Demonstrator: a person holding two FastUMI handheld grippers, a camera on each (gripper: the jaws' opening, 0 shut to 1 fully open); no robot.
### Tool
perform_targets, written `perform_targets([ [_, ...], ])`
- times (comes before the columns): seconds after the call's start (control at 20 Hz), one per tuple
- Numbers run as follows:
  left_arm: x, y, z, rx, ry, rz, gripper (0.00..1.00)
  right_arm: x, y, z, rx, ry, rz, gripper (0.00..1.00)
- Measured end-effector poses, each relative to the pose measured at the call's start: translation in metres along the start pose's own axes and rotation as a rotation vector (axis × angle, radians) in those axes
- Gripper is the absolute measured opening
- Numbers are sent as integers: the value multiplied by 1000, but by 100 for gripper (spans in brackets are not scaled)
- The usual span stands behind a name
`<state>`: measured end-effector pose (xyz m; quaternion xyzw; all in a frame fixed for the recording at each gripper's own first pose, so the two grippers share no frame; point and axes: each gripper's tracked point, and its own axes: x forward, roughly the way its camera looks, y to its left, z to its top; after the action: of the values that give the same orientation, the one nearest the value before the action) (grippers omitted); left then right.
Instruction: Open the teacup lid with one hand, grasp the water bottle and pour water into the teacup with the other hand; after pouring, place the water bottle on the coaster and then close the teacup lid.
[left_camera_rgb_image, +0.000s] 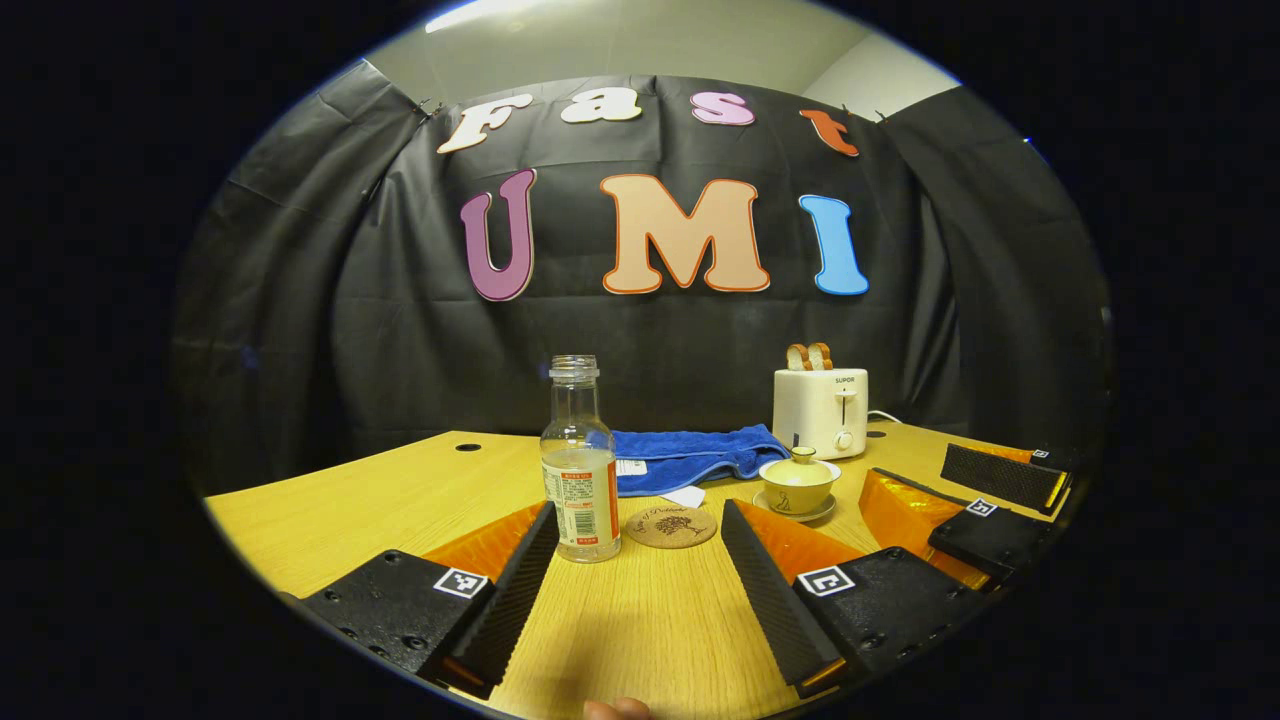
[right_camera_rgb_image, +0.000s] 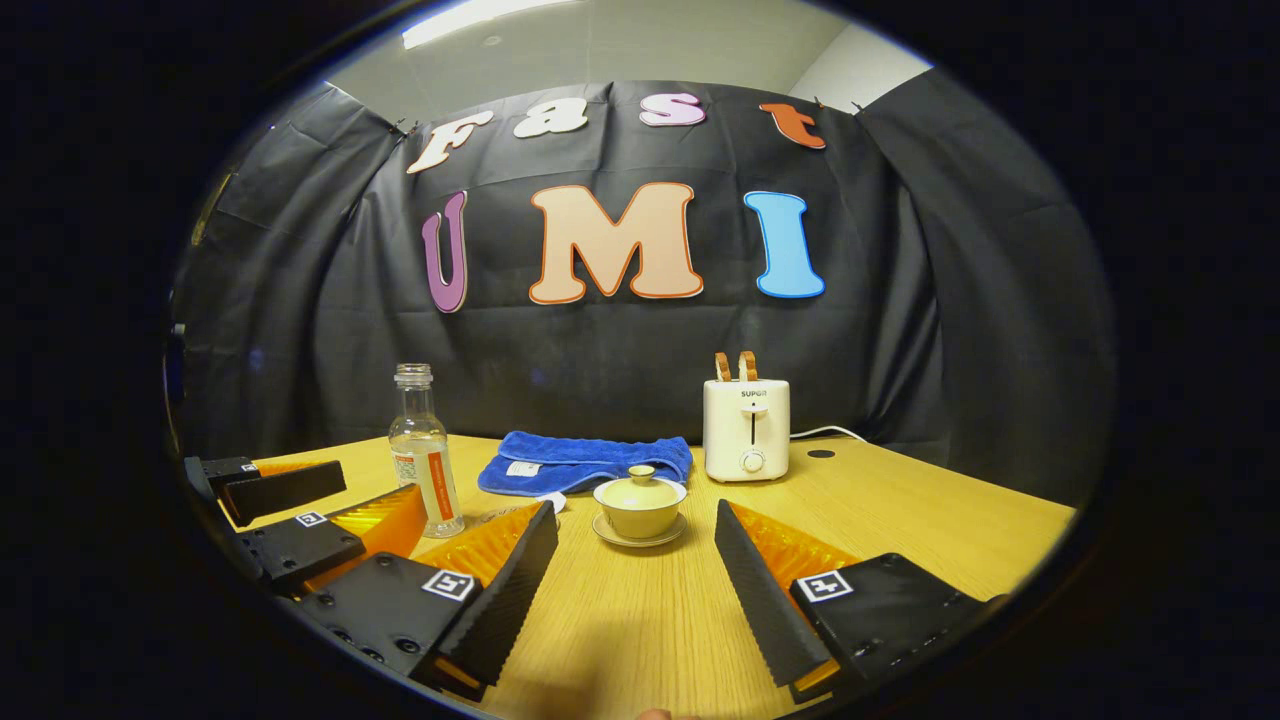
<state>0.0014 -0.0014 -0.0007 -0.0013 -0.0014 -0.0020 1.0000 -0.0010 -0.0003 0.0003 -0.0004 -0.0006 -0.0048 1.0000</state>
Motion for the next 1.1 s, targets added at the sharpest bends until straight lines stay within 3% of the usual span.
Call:
perform_targets([
  [0.5,-1,0,0,-2,2,1,96,33,-11,-4,0,5,17,97],
  [0.8,0,-2,-1,-3,3,-14,96,97,-12,-7,1,8,21,100],
  [1.0,-1,-2,-1,-3,3,-14,96,138,-6,-9,0,13,33,96],
  [1.1,-1,-2,-1,-3,4,-14,96,158,-4,-13,0,30,36,100],
])
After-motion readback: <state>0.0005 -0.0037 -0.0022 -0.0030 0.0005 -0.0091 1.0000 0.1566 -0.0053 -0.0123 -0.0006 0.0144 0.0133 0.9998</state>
